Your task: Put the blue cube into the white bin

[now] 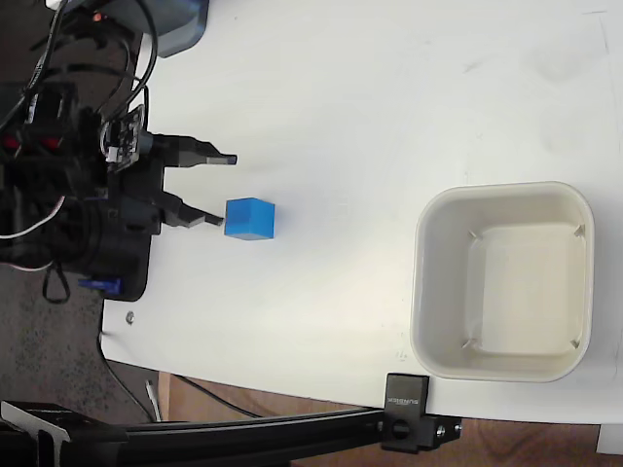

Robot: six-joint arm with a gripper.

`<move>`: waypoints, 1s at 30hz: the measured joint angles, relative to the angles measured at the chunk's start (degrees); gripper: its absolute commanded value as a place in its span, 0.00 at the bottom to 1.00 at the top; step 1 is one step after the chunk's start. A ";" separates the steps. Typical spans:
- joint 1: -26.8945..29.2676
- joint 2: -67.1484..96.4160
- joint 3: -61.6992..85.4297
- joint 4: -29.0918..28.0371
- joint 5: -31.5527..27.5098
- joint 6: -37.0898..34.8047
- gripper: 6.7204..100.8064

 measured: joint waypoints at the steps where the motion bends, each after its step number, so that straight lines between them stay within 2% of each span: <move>1: -1.76 -0.62 -0.09 0.62 1.05 1.93 0.99; 3: -4.04 -1.67 -0.35 2.64 2.72 4.92 0.99; 6: -4.57 -2.02 -0.70 4.92 3.16 6.68 0.99; 11: -1.14 -3.43 -2.20 8.44 1.32 5.27 0.98; 14: 1.93 -4.13 -2.99 10.20 -1.76 3.52 0.99; 17: 4.48 -4.92 -3.08 10.55 -4.83 2.37 0.99; 21: 5.01 -7.21 -3.08 10.28 -6.86 2.55 0.99; 30: 5.54 -8.88 -2.11 6.86 -7.03 3.25 0.99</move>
